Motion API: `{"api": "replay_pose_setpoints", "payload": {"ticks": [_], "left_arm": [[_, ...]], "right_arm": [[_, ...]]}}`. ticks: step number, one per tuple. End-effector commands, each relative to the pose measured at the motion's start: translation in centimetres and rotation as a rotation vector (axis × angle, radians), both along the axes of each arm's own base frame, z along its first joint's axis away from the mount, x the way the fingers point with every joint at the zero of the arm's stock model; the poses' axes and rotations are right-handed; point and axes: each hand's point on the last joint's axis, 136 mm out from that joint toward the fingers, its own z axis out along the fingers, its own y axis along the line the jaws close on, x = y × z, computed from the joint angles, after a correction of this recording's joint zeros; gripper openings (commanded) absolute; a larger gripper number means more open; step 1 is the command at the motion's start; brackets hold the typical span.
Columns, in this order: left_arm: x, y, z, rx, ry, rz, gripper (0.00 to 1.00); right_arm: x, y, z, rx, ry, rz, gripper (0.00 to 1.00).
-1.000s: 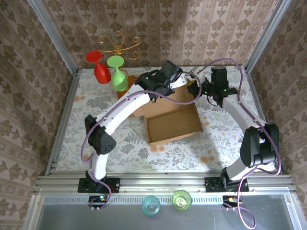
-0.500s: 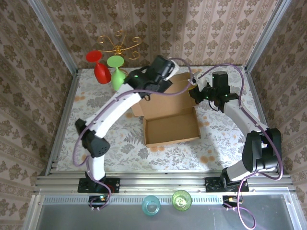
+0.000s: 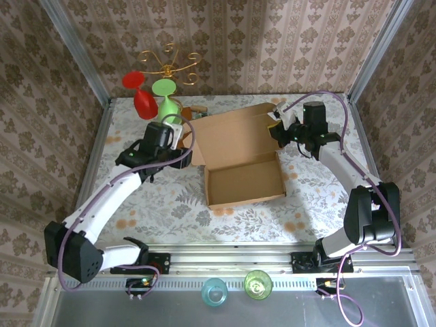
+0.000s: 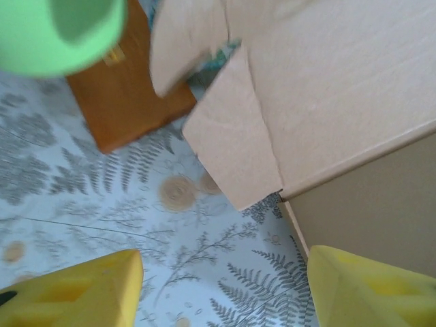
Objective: Fold the paper box
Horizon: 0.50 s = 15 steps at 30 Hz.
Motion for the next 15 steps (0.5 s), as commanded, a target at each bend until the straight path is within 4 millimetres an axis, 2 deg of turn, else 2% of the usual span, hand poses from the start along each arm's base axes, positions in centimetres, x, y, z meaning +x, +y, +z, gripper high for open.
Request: {"api": "replay_pose_setpoints", "payload": {"ticks": [1,5,12,15], "left_arm": [[2.2,-0.7,0.2,-0.170,-0.059,0.015,0.66],[3.9,-0.2,-1.0,-0.192,-0.047,0.025,0.68],[5.6,-2.4,-2.2,-0.264,-0.051,-0.076,0.68],[6.3,-2.4,-2.9,-0.241,-0.041,-0.065,0.68]], "right_arm": [[-0.3,0.1,0.7,-0.005,-0.037,0.031,0.00],[-0.2,0.1,0.6,0.000,-0.029,0.026,0.00],[0.1,0.3,0.6,0.012,-0.020,0.033,0.00],[0.2,0.3,0.4,0.014,-0.013,0.034,0.00]]}}
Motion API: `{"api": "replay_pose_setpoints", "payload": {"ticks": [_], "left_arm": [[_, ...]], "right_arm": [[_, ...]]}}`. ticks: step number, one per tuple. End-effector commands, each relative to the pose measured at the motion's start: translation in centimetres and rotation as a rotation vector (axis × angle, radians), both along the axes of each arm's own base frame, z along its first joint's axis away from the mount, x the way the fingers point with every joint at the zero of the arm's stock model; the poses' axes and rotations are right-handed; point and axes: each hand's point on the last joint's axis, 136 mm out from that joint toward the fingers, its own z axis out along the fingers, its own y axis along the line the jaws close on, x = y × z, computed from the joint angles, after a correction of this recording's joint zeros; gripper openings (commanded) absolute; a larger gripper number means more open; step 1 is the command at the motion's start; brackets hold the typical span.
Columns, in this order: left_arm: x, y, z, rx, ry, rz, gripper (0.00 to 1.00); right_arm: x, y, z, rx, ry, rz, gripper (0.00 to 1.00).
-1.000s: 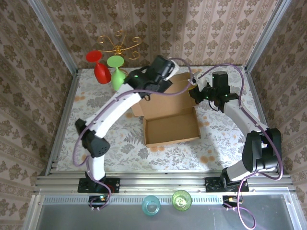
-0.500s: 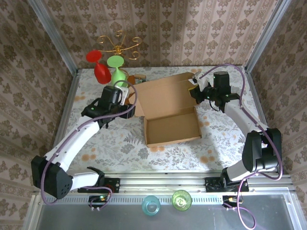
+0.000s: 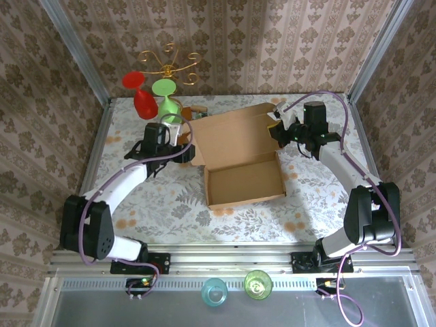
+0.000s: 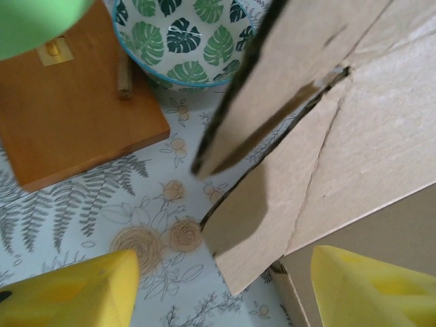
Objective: Fold the paper box
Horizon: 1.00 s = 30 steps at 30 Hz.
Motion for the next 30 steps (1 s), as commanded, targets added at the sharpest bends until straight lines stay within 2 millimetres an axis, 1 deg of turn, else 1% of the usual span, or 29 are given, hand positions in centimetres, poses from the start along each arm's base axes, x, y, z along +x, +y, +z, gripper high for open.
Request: {"api": "replay_pose_setpoints", "payload": {"ticks": [1,5,7,15,17,18,21,22,23,25,28,30], "left_arm": [[1.5,-0.9,1.2,-0.023,-0.053,-0.033,0.68],[2.1,-1.3,0.9,-0.017,-0.045,-0.042,0.63],[2.2,-1.8,1.0,-0.013,-0.038,-0.051,0.58],[1.2,-3.4,2.0,-0.004,-0.031,-0.022,0.30],[1.1,-3.3,2.3,0.014,-0.034,0.009,0.23],[0.6,-4.2,2.3,0.023,-0.032,0.002,0.18],[0.5,-4.5,2.4,0.064,-0.030,0.052,0.07],[0.5,-4.5,2.7,0.073,-0.034,0.070,0.04],[0.7,-4.4,2.8,0.099,-0.040,0.106,0.00],[0.9,-4.5,3.3,0.126,-0.058,0.159,0.00],[1.5,-5.3,4.5,0.172,-0.123,0.205,0.00],[1.9,-6.2,5.3,0.203,-0.181,0.204,0.00]], "right_arm": [[0.3,0.2,0.3,0.003,-0.014,0.021,0.00],[0.4,0.1,0.0,0.003,-0.006,0.015,0.00],[0.4,0.1,-0.1,0.003,-0.003,0.011,0.00],[0.5,-0.1,-0.1,0.011,0.005,-0.012,0.00],[0.6,-0.3,-0.2,0.015,0.006,-0.034,0.00],[0.7,-0.4,-0.1,0.019,0.004,-0.050,0.00],[1.0,-0.7,-0.2,0.029,0.003,-0.097,0.00],[1.0,-0.8,-0.1,0.032,-0.001,-0.109,0.01],[1.0,-0.8,0.0,0.039,-0.001,-0.123,0.05],[1.0,-1.0,0.2,0.052,-0.001,-0.158,0.13],[1.1,-2.1,0.2,0.071,0.011,-0.249,0.20],[0.8,-2.8,0.1,0.091,0.027,-0.299,0.25]]}}
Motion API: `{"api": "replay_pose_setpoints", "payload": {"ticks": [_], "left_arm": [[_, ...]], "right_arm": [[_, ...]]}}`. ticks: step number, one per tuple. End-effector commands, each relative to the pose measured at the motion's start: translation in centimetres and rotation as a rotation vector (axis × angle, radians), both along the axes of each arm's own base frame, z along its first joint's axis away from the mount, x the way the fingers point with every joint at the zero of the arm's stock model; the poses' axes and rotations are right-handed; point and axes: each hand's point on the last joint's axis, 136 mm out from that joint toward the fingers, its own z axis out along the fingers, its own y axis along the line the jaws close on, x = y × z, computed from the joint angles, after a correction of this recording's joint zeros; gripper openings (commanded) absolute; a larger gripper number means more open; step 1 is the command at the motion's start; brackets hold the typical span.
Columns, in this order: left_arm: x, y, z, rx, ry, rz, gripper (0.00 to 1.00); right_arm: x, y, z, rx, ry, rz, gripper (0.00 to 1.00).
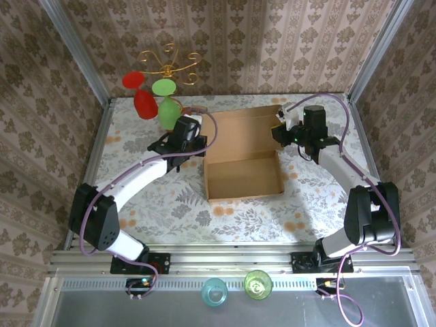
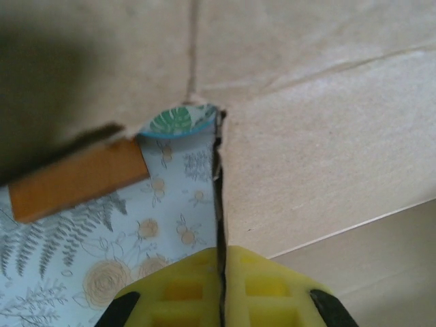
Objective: Fold the paper box
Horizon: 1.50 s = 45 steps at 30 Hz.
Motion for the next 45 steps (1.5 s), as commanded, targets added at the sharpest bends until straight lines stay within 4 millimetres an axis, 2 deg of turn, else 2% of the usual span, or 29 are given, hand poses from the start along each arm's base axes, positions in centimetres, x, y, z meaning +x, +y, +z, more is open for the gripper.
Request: {"api": "replay_pose_setpoints", "payload": {"ticks": [1,9,14,18,19,22,27,31,33,36,45], "left_arm": [[1.5,-0.4,1.8,0.068,-0.110,0.074,0.00],[3.2,-2.1,1.3,0.085,-0.193,0.052,0.00],[3.6,-2.5,0.8,0.072,-0.276,0.034,0.00],[3.3,-2.7,0.1,0.031,-0.319,0.016,0.00],[3.2,-2.7,-0.1,0.021,-0.322,0.016,0.00],[2.8,-2.4,-0.8,-0.010,-0.322,0.025,0.00],[2.2,-2.3,-1.2,-0.031,-0.324,0.026,0.00],[2.1,-2.4,-0.9,-0.050,-0.331,0.027,0.00],[2.1,-2.5,-0.8,-0.056,-0.328,0.027,0.00],[2.1,-2.5,-0.6,-0.080,-0.326,0.037,0.00],[0.8,-2.6,-0.5,-0.180,-0.324,0.041,0.00]], "right_arm": [[-0.1,-0.7,1.9,0.057,-0.029,-0.103,0.28],[-0.8,-1.3,1.2,0.216,0.078,-0.240,0.38],[-1.2,-1.2,1.3,0.334,0.163,-0.304,0.43],[-1.6,-1.0,0.8,0.420,0.238,-0.346,0.43],[-2.1,-0.9,1.8,0.446,0.227,-0.346,0.42],[-2.4,-0.8,1.4,0.476,0.266,-0.364,0.39],[-3.3,-1.0,-0.6,0.435,0.308,-0.379,0.34],[-4.0,-1.4,-1.9,0.374,0.300,-0.377,0.28],[-4.1,-1.4,-2.3,0.351,0.298,-0.372,0.21],[-4.1,-1.2,-2.7,0.328,0.302,-0.366,0.17],[-6.0,-0.6,-4.1,0.234,0.295,-0.366,0.10]]}}
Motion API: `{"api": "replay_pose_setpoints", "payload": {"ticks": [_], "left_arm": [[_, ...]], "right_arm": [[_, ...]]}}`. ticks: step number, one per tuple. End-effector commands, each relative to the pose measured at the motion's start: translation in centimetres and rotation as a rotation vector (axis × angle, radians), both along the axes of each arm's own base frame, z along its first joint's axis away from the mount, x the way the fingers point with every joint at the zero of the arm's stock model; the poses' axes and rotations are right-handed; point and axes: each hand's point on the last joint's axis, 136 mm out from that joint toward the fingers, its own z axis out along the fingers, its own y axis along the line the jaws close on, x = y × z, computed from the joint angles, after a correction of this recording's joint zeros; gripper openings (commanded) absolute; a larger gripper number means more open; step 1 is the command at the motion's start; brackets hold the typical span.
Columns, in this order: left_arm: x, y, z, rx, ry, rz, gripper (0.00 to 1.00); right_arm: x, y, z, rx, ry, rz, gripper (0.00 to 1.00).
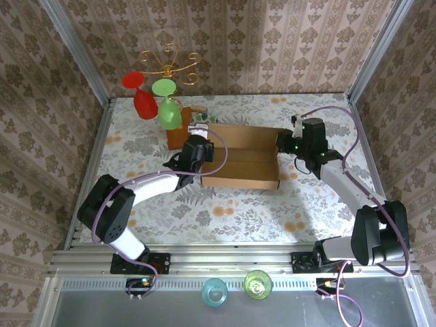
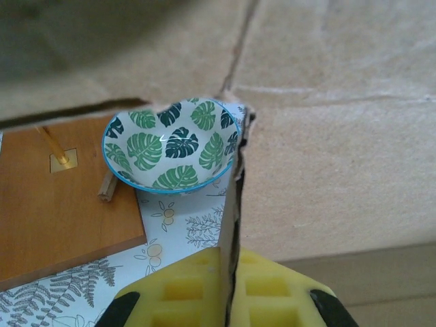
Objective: Fold the paper box
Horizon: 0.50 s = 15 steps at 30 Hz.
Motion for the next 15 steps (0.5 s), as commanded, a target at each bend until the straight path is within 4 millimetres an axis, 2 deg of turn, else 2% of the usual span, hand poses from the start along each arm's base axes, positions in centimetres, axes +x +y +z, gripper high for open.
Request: {"api": "replay_pose_setpoints", "payload": {"ticks": [1,8,15], "left_arm": [[-1.1,-1.4,2.6,-0.125,-0.050,-0.047,0.00],[-2.7,-0.8,1.3,-0.153,-0.048,-0.048,0.00],[-3.7,-0.4,-0.5,-0.143,-0.022,-0.040,0.00]], "right_arm": [[-2.5,0.5,-2.6,-0.046,0.077,0.025,0.10],[-3.7,0.9,-2.7,-0.045,0.016,0.021,0.06],[-5.0,1.1,-3.1,-0.054,0.028,0.020,0.11]]}}
